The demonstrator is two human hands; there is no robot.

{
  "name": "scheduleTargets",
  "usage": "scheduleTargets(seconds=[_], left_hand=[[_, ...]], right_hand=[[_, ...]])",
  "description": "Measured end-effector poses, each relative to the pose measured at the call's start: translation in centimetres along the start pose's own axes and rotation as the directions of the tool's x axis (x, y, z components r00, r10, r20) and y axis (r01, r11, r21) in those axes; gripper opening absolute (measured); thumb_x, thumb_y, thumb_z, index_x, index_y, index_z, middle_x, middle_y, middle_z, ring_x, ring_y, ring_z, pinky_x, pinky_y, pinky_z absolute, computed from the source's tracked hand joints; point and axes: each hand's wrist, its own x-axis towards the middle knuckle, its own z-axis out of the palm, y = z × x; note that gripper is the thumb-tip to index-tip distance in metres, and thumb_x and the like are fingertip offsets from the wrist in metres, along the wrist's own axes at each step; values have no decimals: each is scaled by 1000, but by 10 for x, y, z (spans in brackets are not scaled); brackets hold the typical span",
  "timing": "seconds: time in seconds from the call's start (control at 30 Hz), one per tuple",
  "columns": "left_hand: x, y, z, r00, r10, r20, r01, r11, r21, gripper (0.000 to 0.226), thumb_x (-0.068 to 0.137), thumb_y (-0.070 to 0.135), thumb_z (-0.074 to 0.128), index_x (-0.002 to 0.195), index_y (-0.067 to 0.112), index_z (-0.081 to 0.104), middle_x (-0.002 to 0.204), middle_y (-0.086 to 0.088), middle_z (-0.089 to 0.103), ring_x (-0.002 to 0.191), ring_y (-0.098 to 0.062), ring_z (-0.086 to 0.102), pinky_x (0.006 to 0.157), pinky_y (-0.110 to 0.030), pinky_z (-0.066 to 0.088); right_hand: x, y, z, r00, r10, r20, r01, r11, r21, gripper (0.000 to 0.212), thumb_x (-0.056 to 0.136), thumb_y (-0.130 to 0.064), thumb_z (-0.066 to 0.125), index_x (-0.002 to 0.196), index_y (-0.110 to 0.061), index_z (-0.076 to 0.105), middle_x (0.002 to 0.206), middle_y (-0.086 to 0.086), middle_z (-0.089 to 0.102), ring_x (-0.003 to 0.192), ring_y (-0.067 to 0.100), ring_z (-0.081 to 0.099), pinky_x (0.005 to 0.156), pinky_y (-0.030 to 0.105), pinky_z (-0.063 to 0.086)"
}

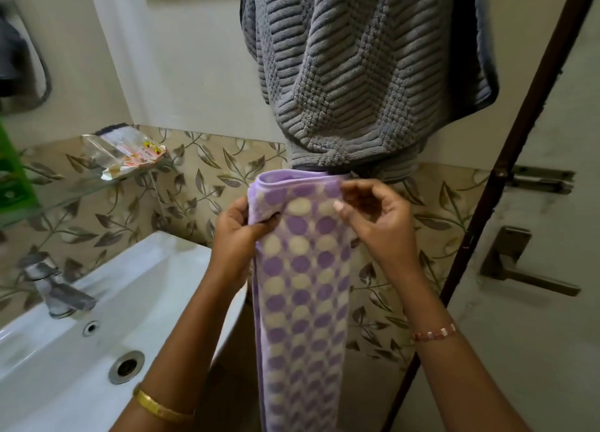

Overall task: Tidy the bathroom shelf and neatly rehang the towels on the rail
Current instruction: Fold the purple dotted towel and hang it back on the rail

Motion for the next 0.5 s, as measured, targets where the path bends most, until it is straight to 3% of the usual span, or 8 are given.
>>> scheduleTargets(seconds=[0.07, 0.13, 0.23, 0.27, 0.33, 0.4, 0.5], left_hand=[[3, 2, -12, 999, -28, 37, 31, 997, -76, 28, 75, -9, 57, 93, 11, 63, 74, 6, 74, 70, -10, 69, 60, -22, 56], [5, 4, -20, 995, -39, 87, 50, 991, -123, 26, 69, -3, 62, 88, 13, 65, 73, 5, 74, 69, -11, 69, 58, -22, 55], [7, 10, -28, 989, -23, 144, 40, 992, -118, 26, 65, 1, 62, 84, 17, 66, 74, 4, 74, 69, -11, 69, 58, -22, 55], [7, 13, -30, 990, -2, 142, 18, 994, -108, 24, 65, 3, 60, 84, 17, 67, 74, 4, 74, 69, -10, 69, 58, -21, 55], [11, 22, -38, 993, 56, 107, -46, 994, -98, 25, 67, 4, 59, 85, 19, 68, 74, 6, 74, 69, -9, 68, 60, -20, 55], [15, 34, -47, 991, 125, 53, -121, 990, -71, 28, 70, 8, 60, 96, 18, 64, 80, 9, 74, 74, -7, 68, 63, -20, 55], [16, 47, -62, 979, 204, 0, -204, 979, 6, 48, 67, 25, 71, 111, 17, 55, 90, 12, 71, 83, -6, 66, 69, -21, 54]], right_hand=[[-7, 16, 0, 990, 142, 21, -142, 990, -26, 50, 66, -14, 80, 109, -15, 56, 104, 1, 63, 91, 5, 61, 79, 17, 51], [-14, 28, 3, 930, 318, 187, -324, 946, 2, 73, 57, -22, 86, 120, -25, 47, 117, -4, 60, 105, 10, 59, 86, 23, 53], [-19, 37, 16, 808, 428, 405, -503, 859, 93, 68, 47, -33, 85, 108, -33, 55, 112, -7, 66, 99, 10, 65, 81, 28, 56], [-18, 37, 22, 806, 442, 393, -518, 849, 106, 59, 46, -33, 86, 99, -34, 59, 106, -8, 69, 93, 7, 67, 76, 26, 57], [-10, 35, 34, 872, 410, 266, -454, 882, 129, 39, 53, -23, 88, 83, -33, 63, 88, -16, 71, 78, -3, 67, 66, 19, 57], [0, 26, 46, 924, 339, 177, -369, 911, 185, 33, 57, -16, 86, 77, -32, 65, 73, -23, 71, 70, -6, 66, 61, 15, 56], [12, 3, 61, 961, 225, 158, -263, 920, 291, 35, 54, -20, 84, 83, -30, 67, 80, -19, 73, 78, 1, 68, 65, 19, 56]])
